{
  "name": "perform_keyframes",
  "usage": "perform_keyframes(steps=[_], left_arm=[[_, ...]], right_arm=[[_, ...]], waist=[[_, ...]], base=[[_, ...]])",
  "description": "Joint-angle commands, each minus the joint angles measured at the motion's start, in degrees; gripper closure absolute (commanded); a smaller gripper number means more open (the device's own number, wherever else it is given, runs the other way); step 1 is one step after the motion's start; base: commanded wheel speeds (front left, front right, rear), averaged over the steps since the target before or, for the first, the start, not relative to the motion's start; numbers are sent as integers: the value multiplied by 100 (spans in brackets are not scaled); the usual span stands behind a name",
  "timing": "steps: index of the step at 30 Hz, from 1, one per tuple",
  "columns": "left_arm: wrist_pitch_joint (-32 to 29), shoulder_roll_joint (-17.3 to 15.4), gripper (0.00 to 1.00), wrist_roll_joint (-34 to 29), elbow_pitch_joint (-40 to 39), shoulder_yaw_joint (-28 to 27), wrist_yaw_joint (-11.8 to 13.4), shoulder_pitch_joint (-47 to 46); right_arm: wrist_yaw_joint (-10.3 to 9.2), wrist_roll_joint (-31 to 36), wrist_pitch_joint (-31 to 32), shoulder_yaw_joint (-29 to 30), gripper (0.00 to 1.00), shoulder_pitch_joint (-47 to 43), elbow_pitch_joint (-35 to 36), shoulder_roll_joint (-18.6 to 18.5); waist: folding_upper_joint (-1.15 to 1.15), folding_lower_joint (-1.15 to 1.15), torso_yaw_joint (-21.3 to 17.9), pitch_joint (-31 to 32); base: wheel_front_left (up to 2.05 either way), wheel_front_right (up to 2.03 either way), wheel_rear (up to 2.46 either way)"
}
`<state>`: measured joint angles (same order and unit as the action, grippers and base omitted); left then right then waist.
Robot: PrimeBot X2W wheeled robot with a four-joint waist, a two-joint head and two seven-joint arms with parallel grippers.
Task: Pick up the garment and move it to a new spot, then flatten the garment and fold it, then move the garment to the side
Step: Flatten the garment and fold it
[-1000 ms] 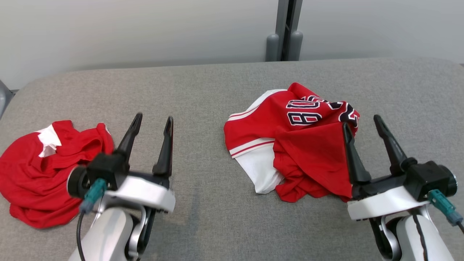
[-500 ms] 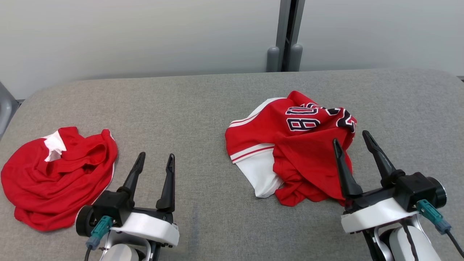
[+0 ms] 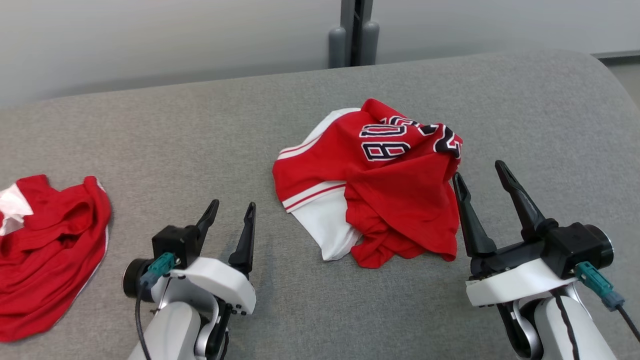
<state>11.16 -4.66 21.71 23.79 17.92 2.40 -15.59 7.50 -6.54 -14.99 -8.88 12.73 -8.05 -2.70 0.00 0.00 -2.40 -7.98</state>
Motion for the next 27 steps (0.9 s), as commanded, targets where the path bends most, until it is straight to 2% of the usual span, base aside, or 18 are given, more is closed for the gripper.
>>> perform_keyframes(steps=[1, 12, 20, 23, 24, 25, 26, 27], left_arm=[[-59, -19, 0, 5, 99, 36, -64, -201], [-456, 19, 0, 309, 1220, -32, -320, -1311], [-675, -62, 0, 311, 2001, -65, -176, -1839], [-748, -26, 0, 430, 2200, -36, -365, -1949], [-773, -8, 8, 481, 2251, -27, -450, -1962], [-746, 6, 61, 514, 2279, -17, -513, -1981], [-702, 16, 100, 542, 2299, -10, -562, -2004], [-652, 21, 100, 560, 2312, 9, -610, -2031]], right_arm=[[-2, 10, -28, 36, 0, 67, 29, -32], [-2, -113, -28, 70, 0, 256, 149, -31], [-2, -189, -28, 33, 0, 329, 220, -31], [-2, -201, -28, 36, 0, 333, 226, -32], [-2, -201, -28, 40, 0, 333, 224, -32], [-2, -195, -28, 45, 0, 329, 220, -31], [-2, -193, -28, 57, 0, 322, 214, -31], [-2, -189, -28, 77, 0, 312, 205, -32]], waist=[[0, 0, -232, -249], [0, 0, -784, -774], [0, 0, -1005, -978], [0, 0, -1035, -1001], [0, 0, -1041, -1000], [0, 0, -1041, -995], [0, 0, -1037, -986], [0, 0, -1022, -971]], base=[[0, 0, 0], [0, 0, 0], [0, 0, 0], [0, 0, 0], [0, 0, 0], [0, 0, 0], [0, 0, 0], [0, 0, 0]])
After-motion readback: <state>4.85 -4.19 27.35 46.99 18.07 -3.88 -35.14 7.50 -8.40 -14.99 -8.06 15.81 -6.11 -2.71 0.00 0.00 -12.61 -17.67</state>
